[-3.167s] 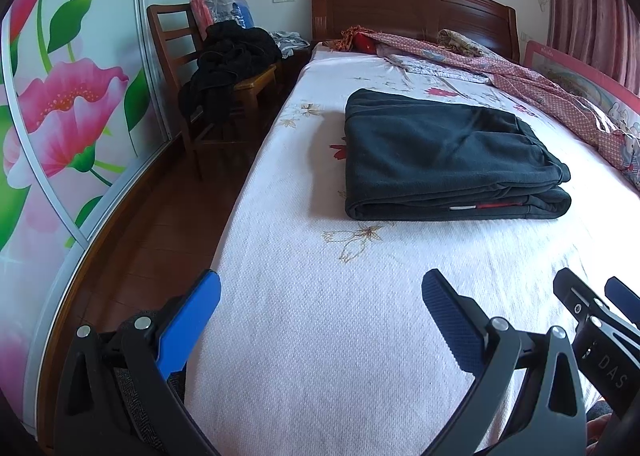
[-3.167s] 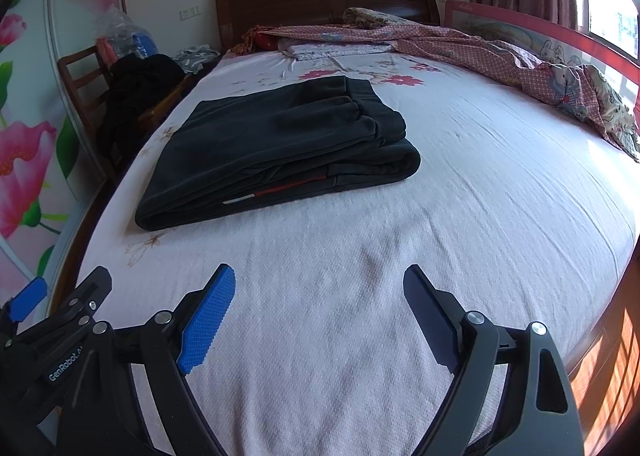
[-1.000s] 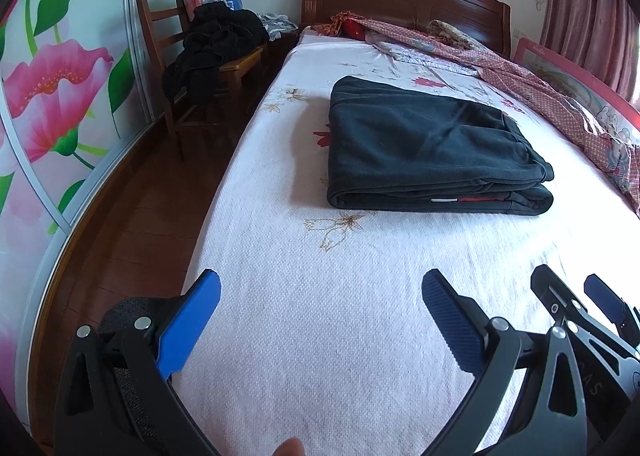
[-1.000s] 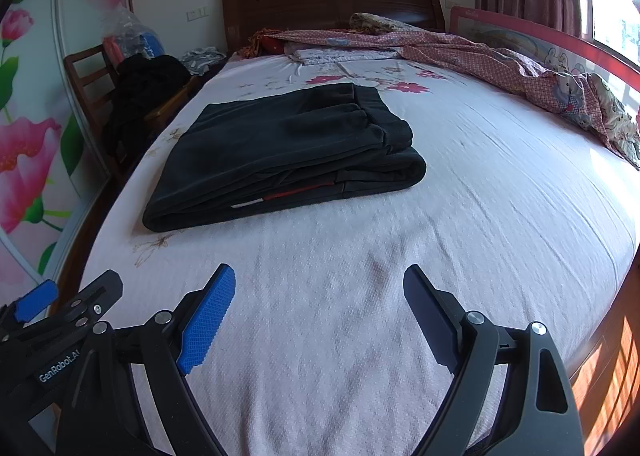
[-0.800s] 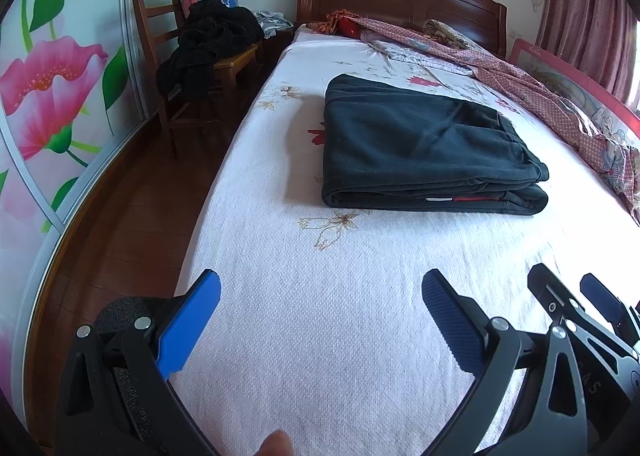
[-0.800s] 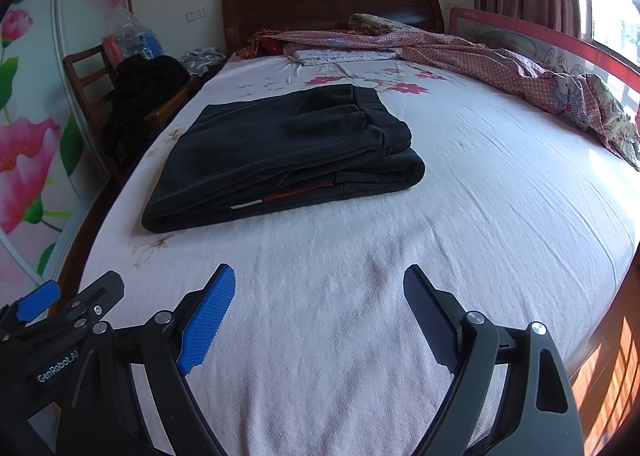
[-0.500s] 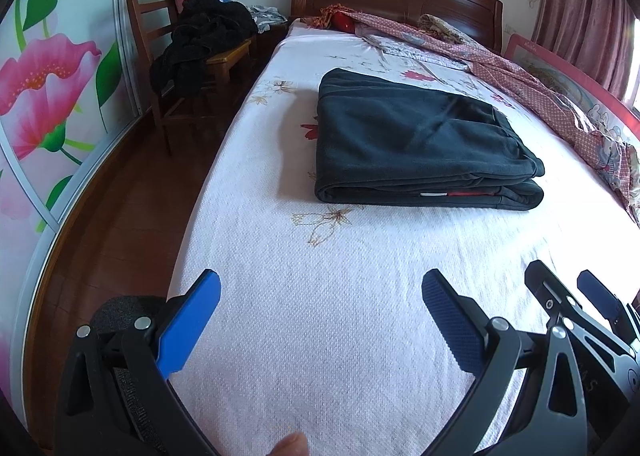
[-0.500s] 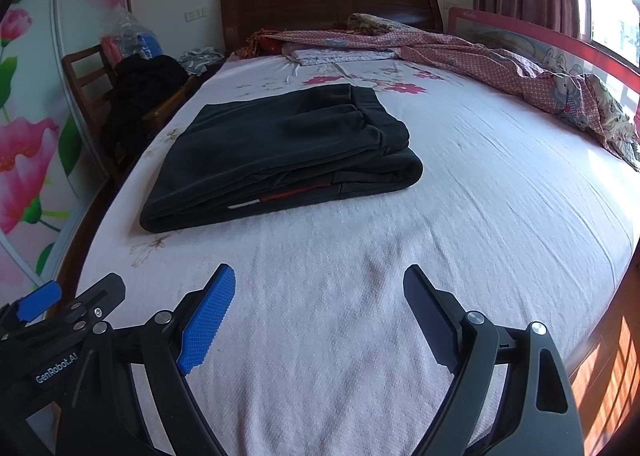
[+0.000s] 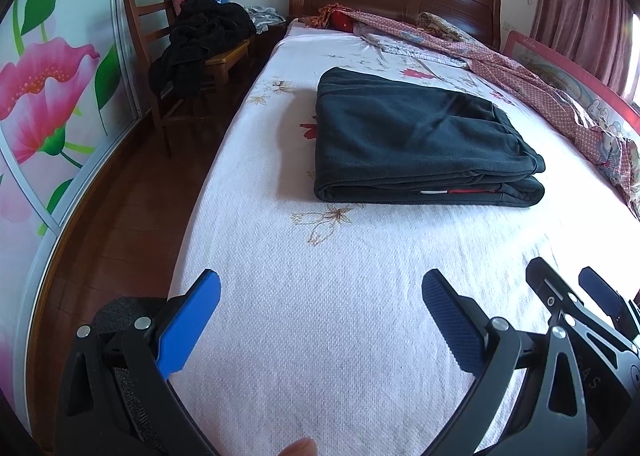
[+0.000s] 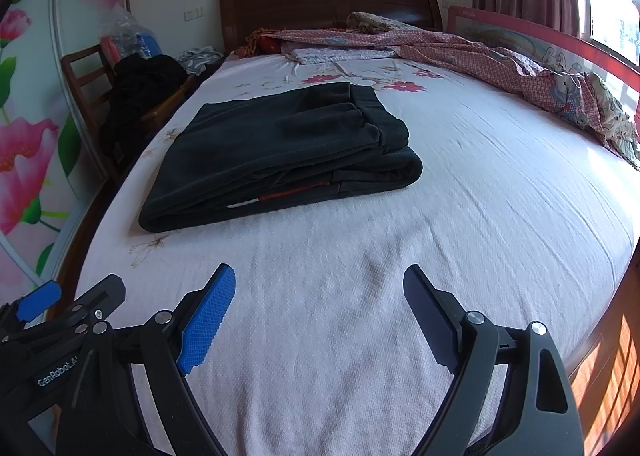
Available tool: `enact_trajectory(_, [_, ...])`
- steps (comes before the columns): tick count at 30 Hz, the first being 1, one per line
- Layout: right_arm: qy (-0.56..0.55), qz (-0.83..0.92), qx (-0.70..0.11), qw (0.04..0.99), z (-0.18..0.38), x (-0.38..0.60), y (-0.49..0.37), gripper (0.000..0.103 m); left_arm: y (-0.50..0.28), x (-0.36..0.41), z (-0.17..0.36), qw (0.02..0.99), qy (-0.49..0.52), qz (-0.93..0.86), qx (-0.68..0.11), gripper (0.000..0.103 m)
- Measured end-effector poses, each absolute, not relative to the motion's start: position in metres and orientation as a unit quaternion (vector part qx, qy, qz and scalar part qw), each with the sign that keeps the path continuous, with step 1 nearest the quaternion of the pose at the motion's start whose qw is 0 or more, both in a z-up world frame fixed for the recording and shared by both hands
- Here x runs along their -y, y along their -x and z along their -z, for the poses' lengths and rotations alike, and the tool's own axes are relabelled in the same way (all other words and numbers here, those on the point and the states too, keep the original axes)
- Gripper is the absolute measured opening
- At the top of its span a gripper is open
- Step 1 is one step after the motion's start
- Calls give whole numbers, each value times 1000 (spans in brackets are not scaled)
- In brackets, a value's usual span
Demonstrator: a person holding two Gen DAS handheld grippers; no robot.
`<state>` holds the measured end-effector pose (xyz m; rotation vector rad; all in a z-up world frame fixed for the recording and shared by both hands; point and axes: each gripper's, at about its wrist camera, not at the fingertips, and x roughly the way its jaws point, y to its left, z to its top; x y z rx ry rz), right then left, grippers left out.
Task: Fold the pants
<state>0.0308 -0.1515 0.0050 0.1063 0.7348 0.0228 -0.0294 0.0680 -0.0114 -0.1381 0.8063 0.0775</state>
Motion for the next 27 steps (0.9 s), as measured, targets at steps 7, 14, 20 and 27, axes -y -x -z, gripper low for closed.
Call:
enact_trajectory(7, [-49, -10, -361, 931, -3, 152, -31, 85, 27, -69, 13, 913, 72, -38, -401, 101])
enact_trajectory(14, [-49, -11, -362, 931, -2, 151, -31, 85, 27, -70, 14, 911, 73, -41, -404, 101])
enact_trajectory(20, [-49, -13, -364, 930, -1, 151, -31, 85, 26, -71, 14, 909, 83, -34, -407, 101])
enact_trajectory(27, [-45, -17, -365, 930, -2, 148, -31, 85, 30, -78, 8, 917, 111, -28, -383, 101])
